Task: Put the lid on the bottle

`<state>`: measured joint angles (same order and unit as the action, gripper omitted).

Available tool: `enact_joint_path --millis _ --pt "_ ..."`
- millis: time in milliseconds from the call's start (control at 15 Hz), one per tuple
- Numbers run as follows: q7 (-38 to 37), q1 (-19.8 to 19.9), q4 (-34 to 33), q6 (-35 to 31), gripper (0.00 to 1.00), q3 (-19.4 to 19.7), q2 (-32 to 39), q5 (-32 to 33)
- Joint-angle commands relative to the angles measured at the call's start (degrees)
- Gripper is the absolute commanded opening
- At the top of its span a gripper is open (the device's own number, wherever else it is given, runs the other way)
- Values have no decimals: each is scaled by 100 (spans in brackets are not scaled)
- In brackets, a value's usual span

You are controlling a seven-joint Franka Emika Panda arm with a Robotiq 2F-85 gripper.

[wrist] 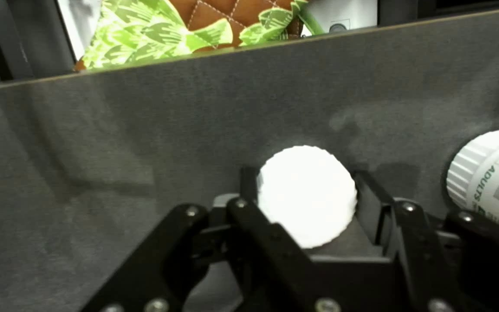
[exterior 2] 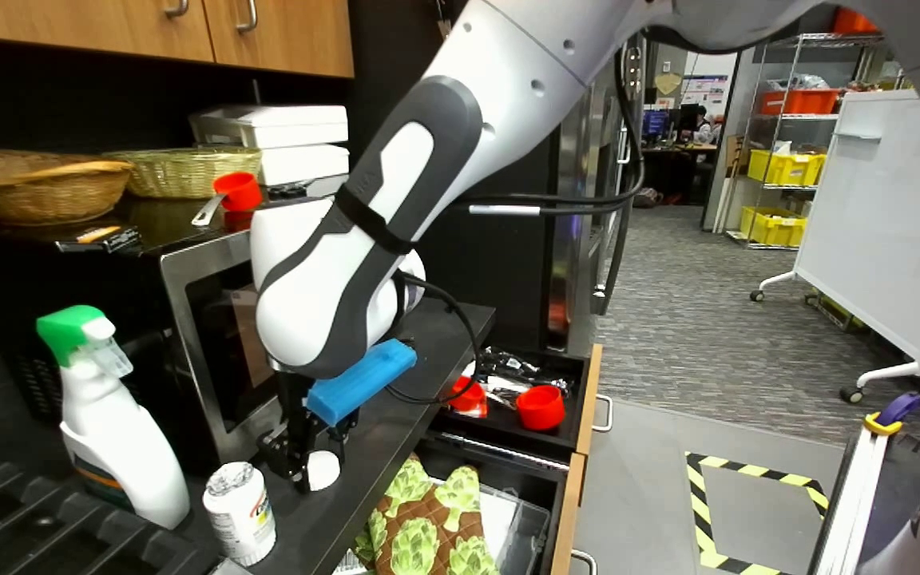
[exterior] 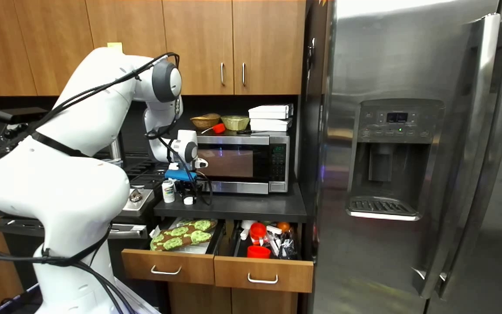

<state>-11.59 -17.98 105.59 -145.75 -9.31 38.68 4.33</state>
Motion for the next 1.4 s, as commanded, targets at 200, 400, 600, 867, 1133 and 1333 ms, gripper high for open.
enact_joint_path --millis 200,400,600,867,1133,1333 --pt "14 -169 -61 143 31 108 -61 17" --pt "-49 -255 -50 203 31 160 -159 81" --pt "-136 -341 -43 318 31 263 -275 167" --pt "-197 -331 97 502 31 367 -527 203" --pt "-247 -319 124 730 31 386 -723 198" --pt "-248 -333 118 812 31 336 -844 213"
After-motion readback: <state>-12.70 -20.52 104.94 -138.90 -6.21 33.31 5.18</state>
